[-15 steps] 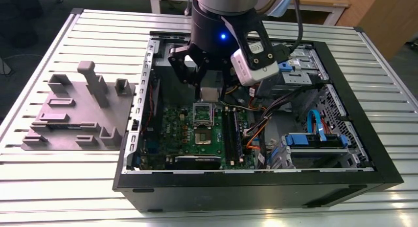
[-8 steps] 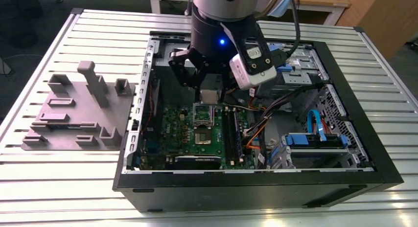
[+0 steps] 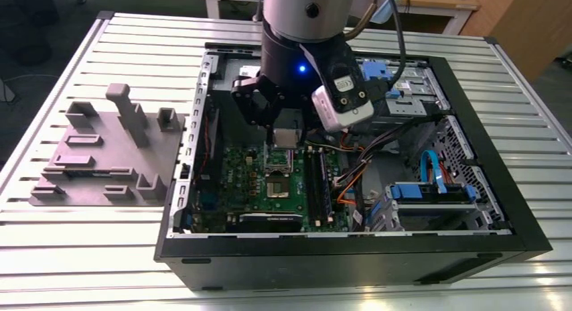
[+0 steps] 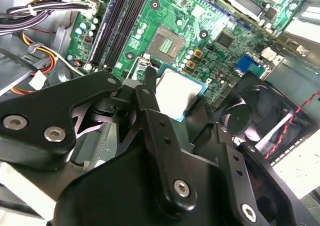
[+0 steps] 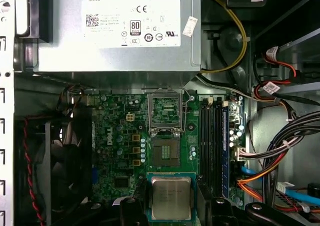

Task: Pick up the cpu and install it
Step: 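Place the cpu into insertion slot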

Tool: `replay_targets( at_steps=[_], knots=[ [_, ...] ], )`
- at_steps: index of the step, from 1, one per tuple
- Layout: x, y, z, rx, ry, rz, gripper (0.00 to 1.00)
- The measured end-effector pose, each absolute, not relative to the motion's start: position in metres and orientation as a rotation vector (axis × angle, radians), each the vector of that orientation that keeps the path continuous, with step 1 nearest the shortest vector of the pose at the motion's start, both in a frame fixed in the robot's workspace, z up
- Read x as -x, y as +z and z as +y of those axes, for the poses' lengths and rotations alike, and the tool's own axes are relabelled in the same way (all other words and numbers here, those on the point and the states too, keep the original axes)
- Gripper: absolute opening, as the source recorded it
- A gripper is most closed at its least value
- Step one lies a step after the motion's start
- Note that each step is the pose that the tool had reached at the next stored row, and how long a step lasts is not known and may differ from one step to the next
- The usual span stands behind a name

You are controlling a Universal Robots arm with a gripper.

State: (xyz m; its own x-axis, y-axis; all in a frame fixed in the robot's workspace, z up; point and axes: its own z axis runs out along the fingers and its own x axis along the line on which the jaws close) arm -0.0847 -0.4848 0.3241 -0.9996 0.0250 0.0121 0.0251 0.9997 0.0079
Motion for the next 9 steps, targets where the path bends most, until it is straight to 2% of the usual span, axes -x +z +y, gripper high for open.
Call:
replay_targets(
  at_steps=[9],
  knots=[
    [0.0847, 0.319, -0.4848, 0.039, -0.013, -3.129, 0.47]
  ],
)
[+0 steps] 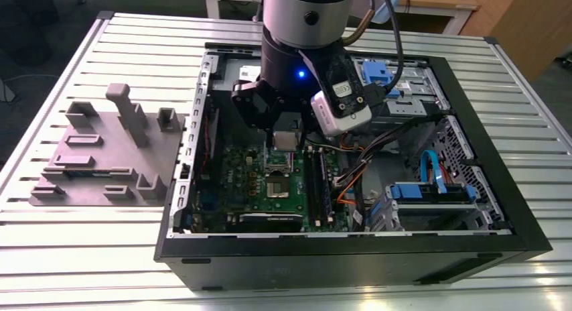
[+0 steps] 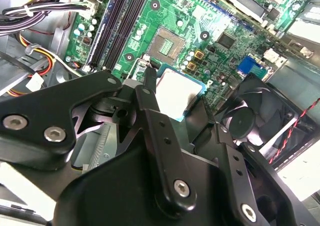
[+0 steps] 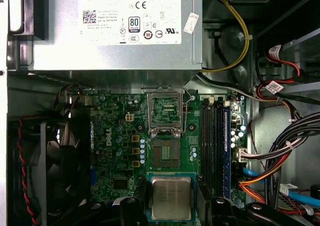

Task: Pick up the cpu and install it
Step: 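Place the cpu into insertion slot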

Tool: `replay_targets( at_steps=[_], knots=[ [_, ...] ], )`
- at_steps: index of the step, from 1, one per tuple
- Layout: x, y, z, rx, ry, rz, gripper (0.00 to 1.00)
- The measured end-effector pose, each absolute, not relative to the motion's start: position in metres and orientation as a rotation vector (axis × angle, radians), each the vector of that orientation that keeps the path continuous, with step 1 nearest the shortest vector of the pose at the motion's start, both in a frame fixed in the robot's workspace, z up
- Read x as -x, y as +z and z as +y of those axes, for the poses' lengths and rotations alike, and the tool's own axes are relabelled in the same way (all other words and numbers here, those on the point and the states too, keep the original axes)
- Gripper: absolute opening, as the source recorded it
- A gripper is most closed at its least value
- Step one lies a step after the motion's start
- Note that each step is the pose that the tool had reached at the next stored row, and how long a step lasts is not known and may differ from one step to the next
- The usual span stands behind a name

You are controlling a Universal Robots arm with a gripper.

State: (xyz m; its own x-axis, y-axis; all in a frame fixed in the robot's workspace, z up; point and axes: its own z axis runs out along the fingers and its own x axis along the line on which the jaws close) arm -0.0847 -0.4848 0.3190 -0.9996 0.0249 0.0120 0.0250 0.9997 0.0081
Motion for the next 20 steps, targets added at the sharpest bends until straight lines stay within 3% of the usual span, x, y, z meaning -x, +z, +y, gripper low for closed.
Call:
replay_targets(
  at_steps=[20],
  knots=[
    [0.0808, 0.3118, -0.4835, 0.039, -0.014, -3.129, 0.47]
  ],
)
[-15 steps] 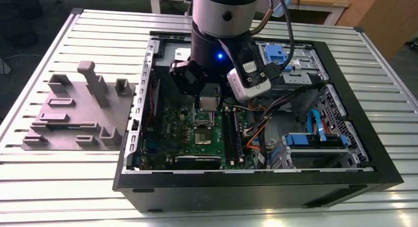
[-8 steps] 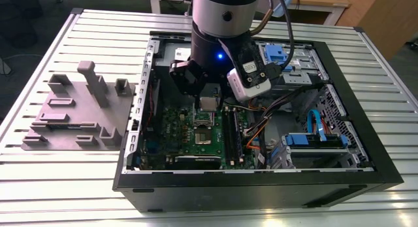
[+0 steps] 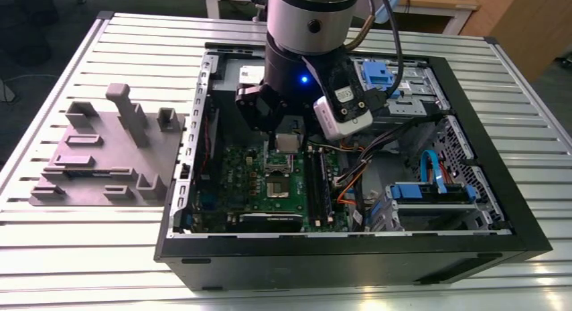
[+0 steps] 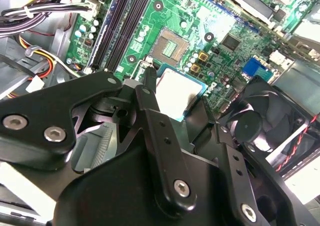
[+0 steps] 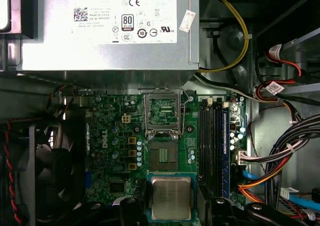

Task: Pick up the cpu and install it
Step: 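Place the cpu into insertion slot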

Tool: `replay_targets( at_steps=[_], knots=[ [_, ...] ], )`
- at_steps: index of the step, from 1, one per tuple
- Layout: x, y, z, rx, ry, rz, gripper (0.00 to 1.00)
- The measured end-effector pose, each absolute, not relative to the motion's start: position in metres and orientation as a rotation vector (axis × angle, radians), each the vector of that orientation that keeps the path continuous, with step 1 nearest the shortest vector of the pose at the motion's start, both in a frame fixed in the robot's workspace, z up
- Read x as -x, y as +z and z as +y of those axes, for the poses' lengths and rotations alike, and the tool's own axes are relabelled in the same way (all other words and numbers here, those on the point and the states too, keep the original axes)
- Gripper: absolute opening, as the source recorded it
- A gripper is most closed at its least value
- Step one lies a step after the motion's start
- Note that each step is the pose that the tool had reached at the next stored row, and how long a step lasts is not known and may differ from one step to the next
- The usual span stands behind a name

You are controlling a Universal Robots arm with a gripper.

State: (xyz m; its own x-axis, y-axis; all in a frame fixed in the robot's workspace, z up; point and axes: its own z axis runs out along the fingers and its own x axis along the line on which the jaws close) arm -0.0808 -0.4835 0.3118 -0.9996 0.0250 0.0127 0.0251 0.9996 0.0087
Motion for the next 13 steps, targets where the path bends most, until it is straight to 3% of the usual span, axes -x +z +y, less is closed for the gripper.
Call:
replay_targets(
  at_steps=[13],
  knots=[
    [0.0807, 0.3079, -0.4835, 0.039, -0.014, -3.129, 0.47]
  ],
)
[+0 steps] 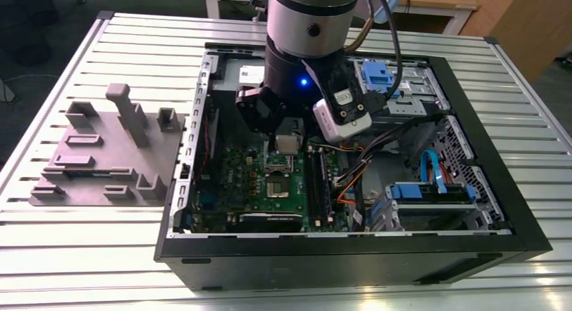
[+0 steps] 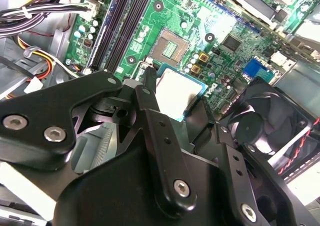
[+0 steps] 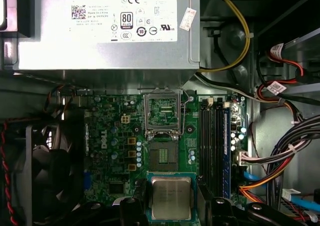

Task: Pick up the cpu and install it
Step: 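Place the cpu into insertion slot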

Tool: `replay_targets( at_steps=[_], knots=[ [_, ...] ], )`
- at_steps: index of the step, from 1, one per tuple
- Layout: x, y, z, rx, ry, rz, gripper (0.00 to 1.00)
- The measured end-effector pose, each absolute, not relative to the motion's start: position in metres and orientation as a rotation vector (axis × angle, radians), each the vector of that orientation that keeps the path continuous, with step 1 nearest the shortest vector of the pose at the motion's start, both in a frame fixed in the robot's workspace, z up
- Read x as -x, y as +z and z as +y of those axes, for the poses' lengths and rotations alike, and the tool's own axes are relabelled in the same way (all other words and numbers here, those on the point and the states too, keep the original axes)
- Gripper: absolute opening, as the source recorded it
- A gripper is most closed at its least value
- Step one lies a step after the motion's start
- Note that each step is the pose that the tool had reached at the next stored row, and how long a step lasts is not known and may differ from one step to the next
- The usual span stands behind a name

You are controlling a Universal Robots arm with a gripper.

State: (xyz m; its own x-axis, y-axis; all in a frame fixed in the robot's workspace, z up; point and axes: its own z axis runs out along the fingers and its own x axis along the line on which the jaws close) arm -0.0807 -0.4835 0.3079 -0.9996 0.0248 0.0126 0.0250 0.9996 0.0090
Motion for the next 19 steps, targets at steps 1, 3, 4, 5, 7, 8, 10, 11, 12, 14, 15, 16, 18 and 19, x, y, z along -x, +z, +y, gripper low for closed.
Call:
replay_targets(
  at_steps=[1, 3, 4, 5, 7, 8, 10, 11, 12, 14, 15, 16, 18, 19],
  knots=[
    [0.081, 0.307, -0.483, 0.039, -0.014, -3.129, 0.47],
    [0.081, 0.304, -0.483, 0.039, -0.014, -3.129, 0.47],
    [0.081, 0.303, -0.483, 0.039, -0.014, -3.129, 0.47],
    [0.081, 0.301, -0.483, 0.039, -0.014, -3.129, 0.47],
    [0.081, 0.298, -0.483, 0.039, -0.014, -3.129, 0.47],
    [0.081, 0.296, -0.483, 0.039, -0.014, -3.129, 0.47],
    [0.081, 0.293, -0.483, 0.039, -0.014, -3.129, 0.47],
    [0.081, 0.292, -0.483, 0.039, -0.014, -3.129, 0.47],
    [0.081, 0.29, -0.483, 0.039, -0.014, -3.129, 0.47],
    [0.081, 0.287, -0.483, 0.039, -0.014, -3.129, 0.47],
    [0.081, 0.285, -0.483, 0.039, -0.014, -3.129, 0.47],
    [0.081, 0.283, -0.483, 0.039, -0.014, -3.129, 0.47],
    [0.081, 0.279, -0.483, 0.039, -0.014, -3.129, 0.47],
    [0.081, 0.277, -0.483, 0.039, -0.014, -3.129, 0.47]
  ],
)
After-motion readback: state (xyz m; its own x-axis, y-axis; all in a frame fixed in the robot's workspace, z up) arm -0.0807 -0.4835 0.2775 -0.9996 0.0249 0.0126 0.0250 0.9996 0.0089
